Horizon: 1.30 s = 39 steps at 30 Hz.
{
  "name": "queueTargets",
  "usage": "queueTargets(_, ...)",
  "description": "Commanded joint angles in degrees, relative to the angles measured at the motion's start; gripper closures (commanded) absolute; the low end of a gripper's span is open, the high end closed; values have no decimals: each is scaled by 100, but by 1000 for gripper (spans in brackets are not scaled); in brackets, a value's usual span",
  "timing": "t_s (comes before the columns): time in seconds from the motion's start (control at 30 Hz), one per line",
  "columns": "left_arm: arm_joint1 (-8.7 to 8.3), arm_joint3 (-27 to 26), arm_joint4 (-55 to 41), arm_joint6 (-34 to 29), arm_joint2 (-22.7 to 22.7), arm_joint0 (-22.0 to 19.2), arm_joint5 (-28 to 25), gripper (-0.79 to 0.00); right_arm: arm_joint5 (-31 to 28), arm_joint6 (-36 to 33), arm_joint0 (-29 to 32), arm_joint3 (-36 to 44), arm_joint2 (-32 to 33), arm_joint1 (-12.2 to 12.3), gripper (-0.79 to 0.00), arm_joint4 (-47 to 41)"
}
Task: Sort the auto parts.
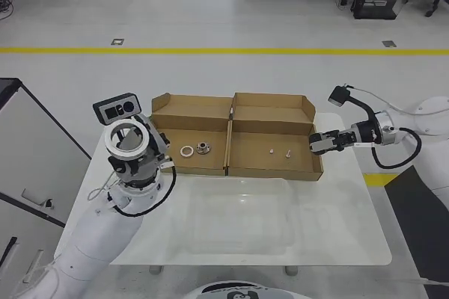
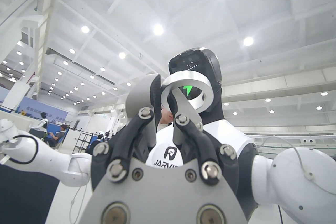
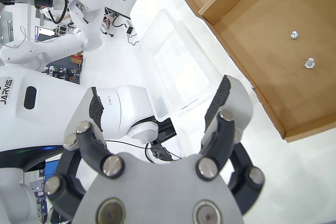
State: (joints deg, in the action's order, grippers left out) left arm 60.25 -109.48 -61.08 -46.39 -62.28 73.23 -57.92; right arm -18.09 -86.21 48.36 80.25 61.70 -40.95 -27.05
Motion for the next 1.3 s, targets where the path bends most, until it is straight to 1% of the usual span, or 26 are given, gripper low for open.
queueTargets(0.0, 5, 26, 147, -40, -36, 40, 41, 0, 0, 0, 0, 0, 0, 0, -785, 0)
queueTargets(0.2, -42, 214, 905, -336, -232, 113, 338, 0, 0, 0, 0, 0, 0, 0, -785, 0)
queueTargets(0.33, -83, 247, 1307, -428, -309, 152, 429, 0, 0, 0, 0, 0, 0, 0, -785, 0)
queueTargets(0.47, -89, 160, 1095, -300, -261, 213, 302, 0, 0, 0, 0, 0, 0, 0, -785, 0)
queueTargets(0.67, -42, -7, 189, -100, -139, 253, 101, 0, 0, 0, 0, 0, 0, 0, -785, 0)
queueTargets(0.8, 5, -40, -148, -98, -152, 244, 100, 0, 0, 0, 0, 0, 0, 0, -785, 0)
queueTargets(1.13, 87, 61, 138, -291, -306, 236, 292, 0, 0, 0, 0, 0, 0, 0, -785, 0)
queueTargets(1.27, 68, 154, 852, -481, -408, 197, 481, 0, 0, 0, 0, 0, 0, 0, -785, 0)
